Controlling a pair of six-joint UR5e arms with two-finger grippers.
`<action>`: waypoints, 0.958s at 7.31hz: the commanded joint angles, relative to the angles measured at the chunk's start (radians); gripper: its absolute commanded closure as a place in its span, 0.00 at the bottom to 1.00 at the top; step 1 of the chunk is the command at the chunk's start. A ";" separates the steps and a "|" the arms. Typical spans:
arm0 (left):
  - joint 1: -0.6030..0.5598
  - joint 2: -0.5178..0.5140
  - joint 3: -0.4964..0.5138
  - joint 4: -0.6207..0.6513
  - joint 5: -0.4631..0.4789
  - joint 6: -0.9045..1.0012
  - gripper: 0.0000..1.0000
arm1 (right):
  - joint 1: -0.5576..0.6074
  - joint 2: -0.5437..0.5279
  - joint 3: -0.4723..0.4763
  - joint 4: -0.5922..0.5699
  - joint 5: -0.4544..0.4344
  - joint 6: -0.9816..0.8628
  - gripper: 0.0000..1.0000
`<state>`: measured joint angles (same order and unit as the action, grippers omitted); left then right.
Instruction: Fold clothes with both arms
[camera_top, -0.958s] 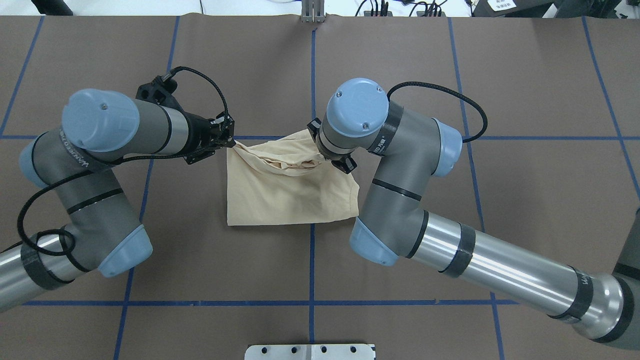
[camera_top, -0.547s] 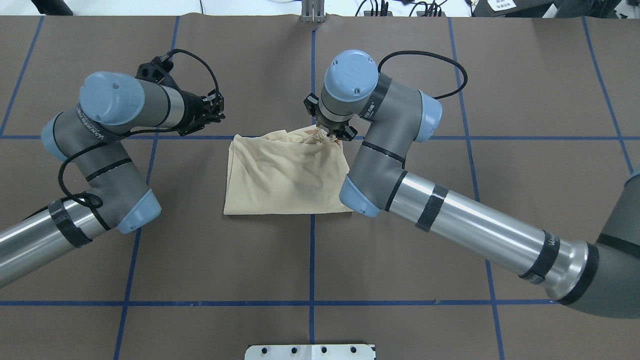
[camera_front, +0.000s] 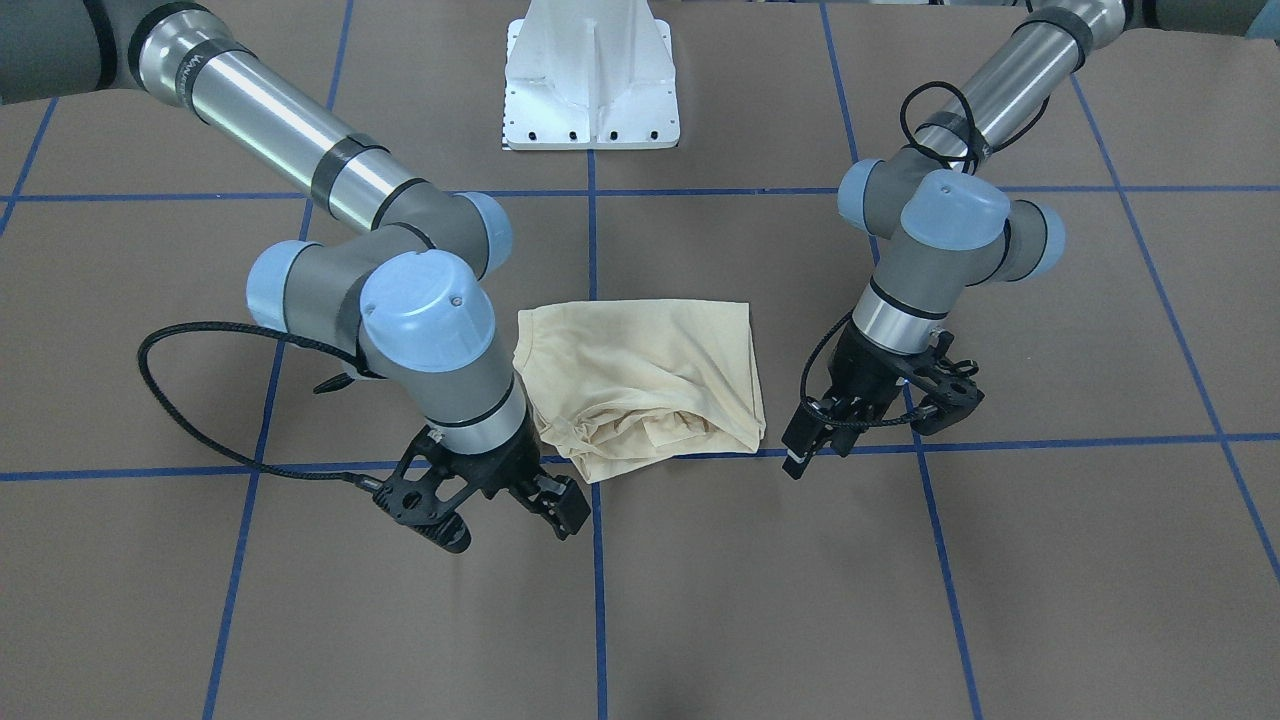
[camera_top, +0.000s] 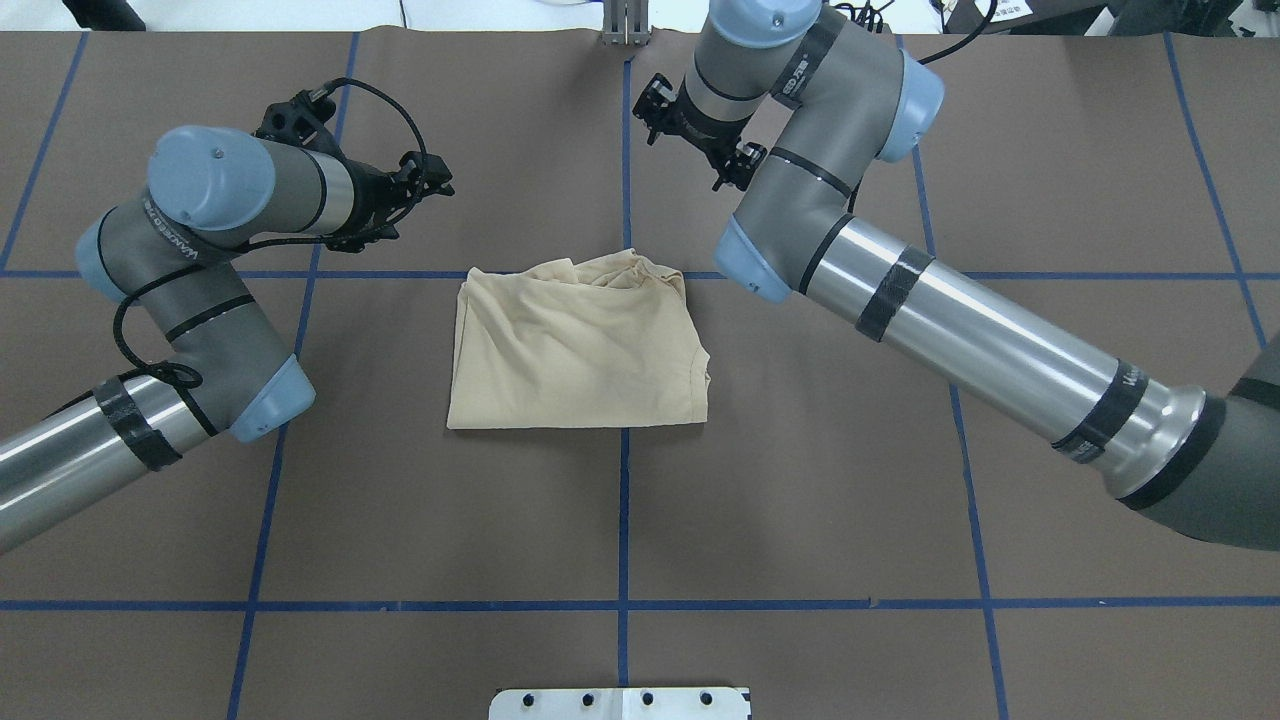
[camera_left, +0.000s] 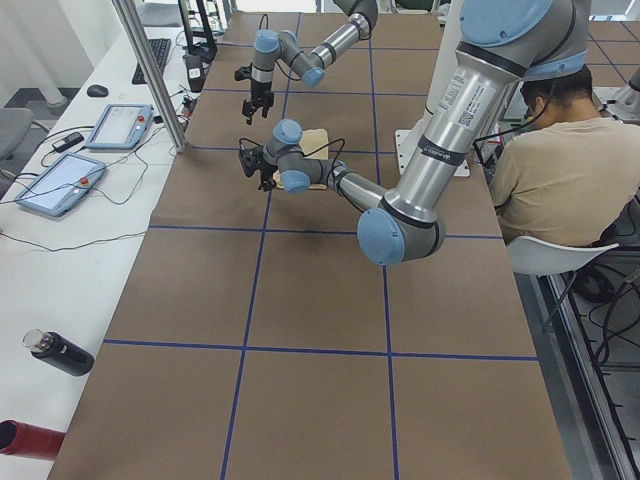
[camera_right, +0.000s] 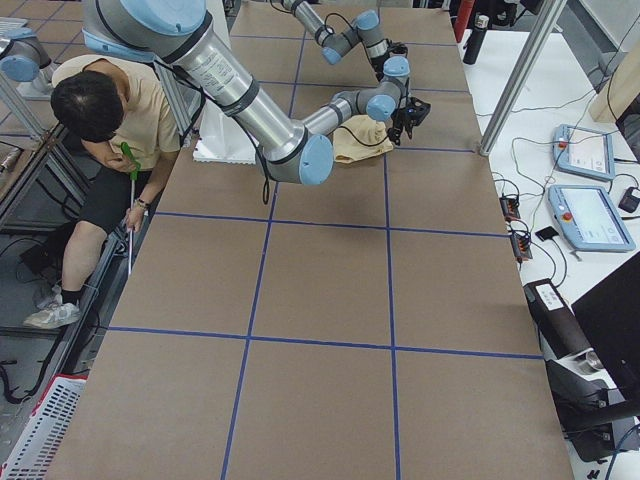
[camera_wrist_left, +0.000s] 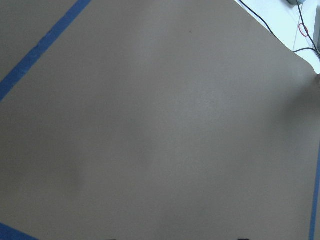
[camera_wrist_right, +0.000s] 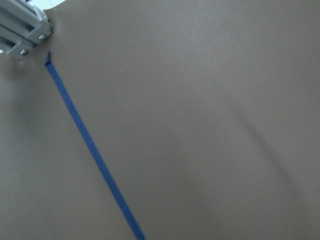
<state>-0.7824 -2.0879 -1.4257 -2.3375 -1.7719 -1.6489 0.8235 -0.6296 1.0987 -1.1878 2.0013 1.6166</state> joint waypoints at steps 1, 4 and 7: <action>-0.069 0.029 -0.088 0.030 -0.052 0.263 0.00 | 0.138 -0.168 0.105 -0.006 0.126 -0.233 0.00; -0.373 0.286 -0.350 0.252 -0.306 1.039 0.00 | 0.447 -0.466 0.170 -0.006 0.270 -0.830 0.00; -0.774 0.376 -0.340 0.476 -0.484 1.663 0.00 | 0.788 -0.671 0.188 -0.140 0.359 -1.464 0.00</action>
<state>-1.4119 -1.7383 -1.7758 -1.9515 -2.1923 -0.2021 1.4894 -1.2347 1.2737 -1.2370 2.3309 0.4034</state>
